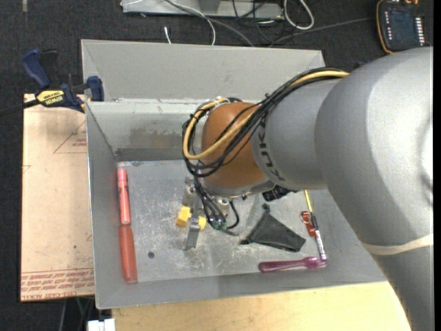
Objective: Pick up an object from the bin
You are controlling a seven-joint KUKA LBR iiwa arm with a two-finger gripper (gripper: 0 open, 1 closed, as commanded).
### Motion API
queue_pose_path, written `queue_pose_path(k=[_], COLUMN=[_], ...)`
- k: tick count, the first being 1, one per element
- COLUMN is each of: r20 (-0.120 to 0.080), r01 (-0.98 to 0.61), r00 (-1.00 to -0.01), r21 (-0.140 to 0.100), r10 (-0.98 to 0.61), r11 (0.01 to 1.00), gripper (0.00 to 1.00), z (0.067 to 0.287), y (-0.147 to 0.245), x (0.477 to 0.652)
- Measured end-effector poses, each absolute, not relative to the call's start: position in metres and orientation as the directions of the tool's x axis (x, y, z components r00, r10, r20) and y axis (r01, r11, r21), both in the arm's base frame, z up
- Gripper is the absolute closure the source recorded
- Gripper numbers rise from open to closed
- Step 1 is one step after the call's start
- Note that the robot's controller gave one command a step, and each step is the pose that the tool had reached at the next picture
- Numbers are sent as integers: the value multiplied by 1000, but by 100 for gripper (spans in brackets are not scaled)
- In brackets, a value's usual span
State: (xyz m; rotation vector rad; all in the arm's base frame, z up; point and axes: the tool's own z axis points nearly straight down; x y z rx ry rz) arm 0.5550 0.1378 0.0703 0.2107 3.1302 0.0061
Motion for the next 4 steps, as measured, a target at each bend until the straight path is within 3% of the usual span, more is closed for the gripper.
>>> queue_pose_path(k=[1, 2, 3, 4], r20=[-12, -10, -10, 1], r01=[61, 102, 108, 108], r00=[-998, -995, -994, -994], r21=[9, 10, 10, 6], r10=[61, 102, 108, 108], r11=[998, 995, 994, 994], gripper=[0, 100, 100, 100], z=[70, 72, 72, 97], y=[142, 141, 141, 139], x=[560, 558, 558, 555])
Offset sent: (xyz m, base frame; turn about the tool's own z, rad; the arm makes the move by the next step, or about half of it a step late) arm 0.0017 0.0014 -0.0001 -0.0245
